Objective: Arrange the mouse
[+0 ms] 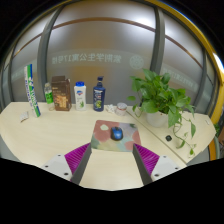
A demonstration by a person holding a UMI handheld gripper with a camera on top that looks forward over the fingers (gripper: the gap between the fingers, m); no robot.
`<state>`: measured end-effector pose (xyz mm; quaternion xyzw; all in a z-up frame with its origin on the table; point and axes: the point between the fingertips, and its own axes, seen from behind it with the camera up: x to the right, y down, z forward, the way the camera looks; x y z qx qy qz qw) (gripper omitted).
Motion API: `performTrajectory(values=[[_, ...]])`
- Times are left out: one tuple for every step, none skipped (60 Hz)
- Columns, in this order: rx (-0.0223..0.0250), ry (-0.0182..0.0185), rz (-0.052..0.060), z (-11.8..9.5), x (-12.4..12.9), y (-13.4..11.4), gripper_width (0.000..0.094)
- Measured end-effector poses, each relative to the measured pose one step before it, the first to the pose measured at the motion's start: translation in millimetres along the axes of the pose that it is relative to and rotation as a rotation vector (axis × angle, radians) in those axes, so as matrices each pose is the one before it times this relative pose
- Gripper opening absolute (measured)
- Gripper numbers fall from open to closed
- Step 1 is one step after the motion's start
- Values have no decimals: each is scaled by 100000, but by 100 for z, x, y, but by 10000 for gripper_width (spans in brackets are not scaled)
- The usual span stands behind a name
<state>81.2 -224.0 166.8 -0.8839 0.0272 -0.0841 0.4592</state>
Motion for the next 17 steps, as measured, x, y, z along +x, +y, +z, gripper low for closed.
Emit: performTrajectory(values=[[-108,-263,342,-583,-6,126,853],[81,-168,274,-423,-10,100,854],[304,24,74,-374,10,54,854],[396,170,-35,-344,34,33,854],[403,239,-176,-326,50,-4,853],[450,126,-215,-293,31,9,852],[468,66,-221,-144,-10,15,852],[215,-52,-220,-292,16,16,853],[35,109,-138,-182,-39,23,852],[-49,146,-143,-182,36,51,851],[-5,152,-160,-162,42,23,852],[77,62,-187,-154,43,15,852],[82,-3,-150,-145,9,9,852],[90,-76,-142,-126,5,0,851],[39,-97,-58,-117,-6,8,851],[-60,-157,26,-86,-30,29,852],[-66,-150,112,-84,-62,23,852]])
